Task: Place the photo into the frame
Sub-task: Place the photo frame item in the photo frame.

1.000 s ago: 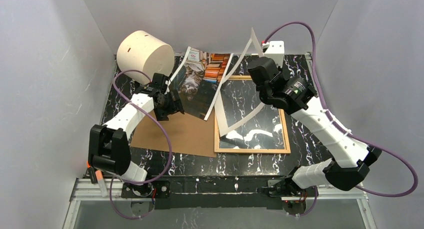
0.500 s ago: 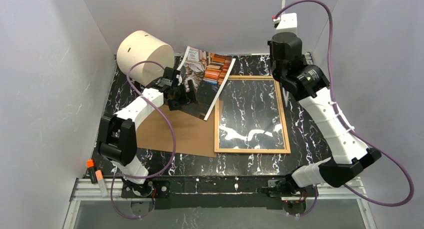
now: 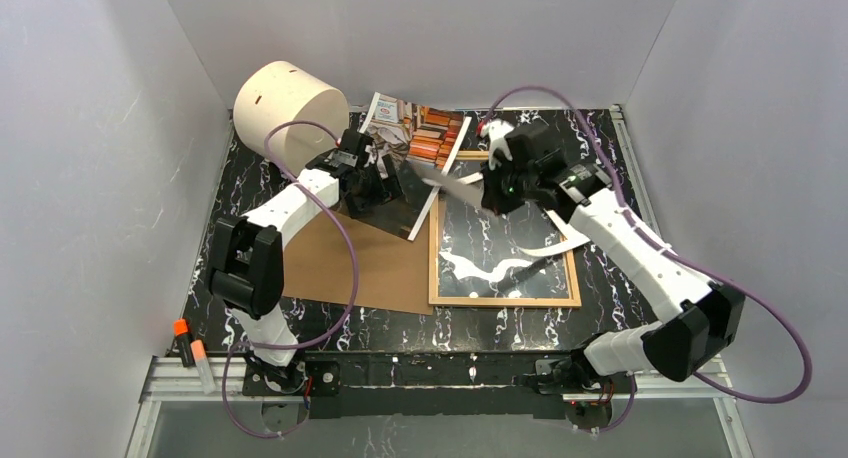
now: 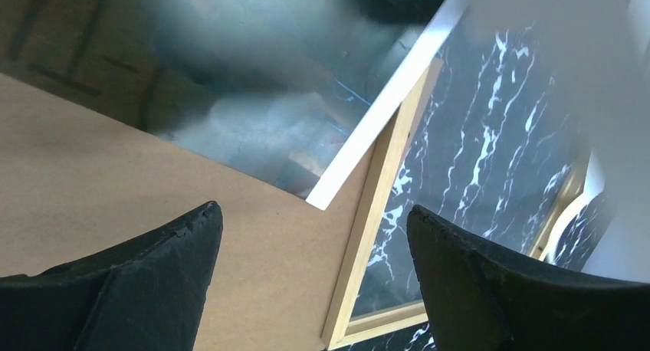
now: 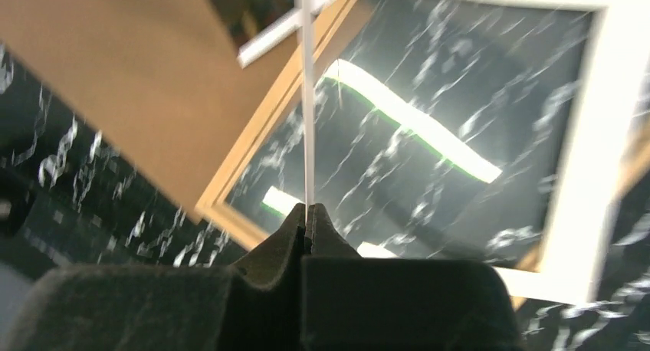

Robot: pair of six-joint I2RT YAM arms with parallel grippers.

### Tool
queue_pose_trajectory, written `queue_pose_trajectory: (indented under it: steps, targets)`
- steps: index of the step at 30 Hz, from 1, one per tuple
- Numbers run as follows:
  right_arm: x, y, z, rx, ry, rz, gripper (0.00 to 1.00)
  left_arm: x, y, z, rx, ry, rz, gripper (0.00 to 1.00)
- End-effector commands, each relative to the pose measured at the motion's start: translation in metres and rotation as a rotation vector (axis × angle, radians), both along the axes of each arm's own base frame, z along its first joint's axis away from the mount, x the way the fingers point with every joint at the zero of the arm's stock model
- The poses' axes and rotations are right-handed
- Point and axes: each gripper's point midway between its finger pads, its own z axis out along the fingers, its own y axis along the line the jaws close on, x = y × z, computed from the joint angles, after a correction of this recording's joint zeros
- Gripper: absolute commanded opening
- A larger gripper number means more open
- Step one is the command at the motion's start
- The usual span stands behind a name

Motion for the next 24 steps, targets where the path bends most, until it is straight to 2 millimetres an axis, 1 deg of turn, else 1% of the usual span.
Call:
queue_pose_trajectory:
  steps: [1, 4, 6, 7, 8, 10, 11, 12, 13, 14, 15, 16, 19, 22, 23, 24]
  targets:
    - [-0.038, 0.04, -0.021, 0.218, 0.147, 0.167, 0.01, 0.005, 0.026, 0.009, 0.013, 0.039, 0.132, 0.87]
    - [-0.06, 0.047, -0.032, 0.279, 0.205, 0.247, 0.01, 0.003, 0.031, 0.006, 0.006, 0.055, 0.123, 0.87]
    - [-0.073, 0.047, -0.042, 0.29, 0.251, 0.278, 0.01, 0.002, 0.033, 0.006, 0.012, 0.059, 0.118, 0.87]
    - [-0.079, 0.045, -0.049, 0.289, 0.275, 0.283, 0.03, 0.002, 0.034, 0.007, 0.012, 0.059, 0.116, 0.87]
    - [-0.084, 0.042, -0.056, 0.28, 0.302, 0.276, 0.08, 0.002, 0.035, 0.007, 0.011, 0.06, 0.116, 0.87]
    - [-0.094, 0.036, -0.069, 0.266, 0.357, 0.247, 0.22, 0.004, 0.037, 0.009, 0.007, 0.059, 0.116, 0.87]
    - [-0.099, 0.032, -0.076, 0.259, 0.382, 0.223, 0.33, 0.005, 0.038, 0.009, 0.005, 0.06, 0.112, 0.87]
    - [-0.102, 0.028, -0.077, 0.261, 0.391, 0.204, 0.5, 0.006, 0.039, 0.009, 0.01, 0.06, 0.099, 0.87]
    - [-0.105, 0.025, -0.077, 0.265, 0.395, 0.185, 0.61, 0.007, 0.039, 0.009, 0.014, 0.06, 0.086, 0.87]
    - [-0.108, 0.023, -0.077, 0.273, 0.393, 0.164, 0.71, 0.008, 0.038, 0.009, 0.018, 0.059, 0.067, 0.87]
    - [-0.108, 0.02, -0.073, 0.283, 0.382, 0.141, 0.78, 0.009, 0.039, 0.009, 0.025, 0.058, 0.049, 0.87]
    - [-0.11, 0.018, -0.071, 0.3, 0.379, 0.116, 0.83, 0.009, 0.04, 0.009, 0.038, 0.057, 0.036, 0.88]
    - [-0.114, 0.015, -0.059, 0.352, 0.355, 0.08, 0.92, 0.013, 0.048, 0.011, 0.096, 0.039, 0.017, 0.88]
    - [-0.123, 0.017, -0.054, 0.407, 0.374, 0.085, 0.94, 0.019, 0.052, 0.014, 0.134, 0.015, -0.018, 0.88]
    - [-0.123, 0.017, -0.054, 0.416, 0.38, 0.067, 0.94, 0.02, 0.051, 0.014, 0.137, 0.011, -0.032, 0.88]
    - [-0.118, 0.015, -0.056, 0.419, 0.378, 0.022, 0.94, 0.02, 0.05, 0.013, 0.134, 0.016, -0.046, 0.88]
